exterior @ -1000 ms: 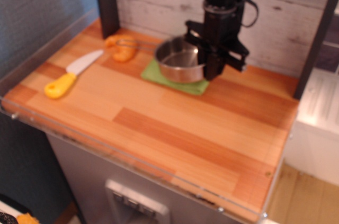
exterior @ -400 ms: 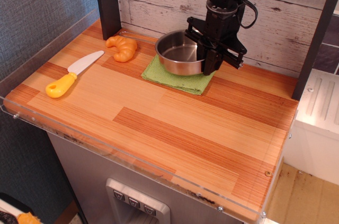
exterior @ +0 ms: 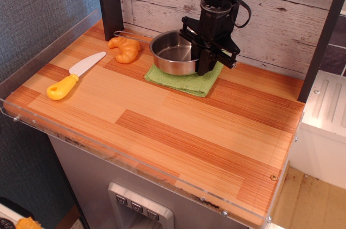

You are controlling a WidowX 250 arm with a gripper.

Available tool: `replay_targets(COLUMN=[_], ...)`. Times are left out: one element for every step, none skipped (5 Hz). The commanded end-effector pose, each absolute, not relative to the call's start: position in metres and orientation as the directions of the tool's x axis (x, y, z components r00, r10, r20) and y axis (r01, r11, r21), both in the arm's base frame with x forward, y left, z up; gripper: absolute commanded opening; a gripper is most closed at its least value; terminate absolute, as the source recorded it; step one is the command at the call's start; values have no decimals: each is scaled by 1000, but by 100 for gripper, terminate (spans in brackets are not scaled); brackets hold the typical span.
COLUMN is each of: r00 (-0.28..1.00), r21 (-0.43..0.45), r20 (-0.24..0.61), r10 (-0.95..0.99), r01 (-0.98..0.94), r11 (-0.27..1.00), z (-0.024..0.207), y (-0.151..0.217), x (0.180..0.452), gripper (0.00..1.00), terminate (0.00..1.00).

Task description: Set the pot onto the green cloth.

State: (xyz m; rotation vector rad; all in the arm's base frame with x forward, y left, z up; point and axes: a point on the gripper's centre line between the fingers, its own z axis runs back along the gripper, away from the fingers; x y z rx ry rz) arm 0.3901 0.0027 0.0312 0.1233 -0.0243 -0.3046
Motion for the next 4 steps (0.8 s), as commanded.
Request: replay_targets(r00=[951,947,947,962], r21=[107,66,14,-34], r20=[96,153,237,263], r10=[-295,-281,-217,-73], r01=[285,274,220,85], r11=[953,959,975,996], z=[62,81,106,132], y=[8,8,10,23], x=[390,385,372,344], gripper=[100,100,100,100], terminate=[0,0,0,0])
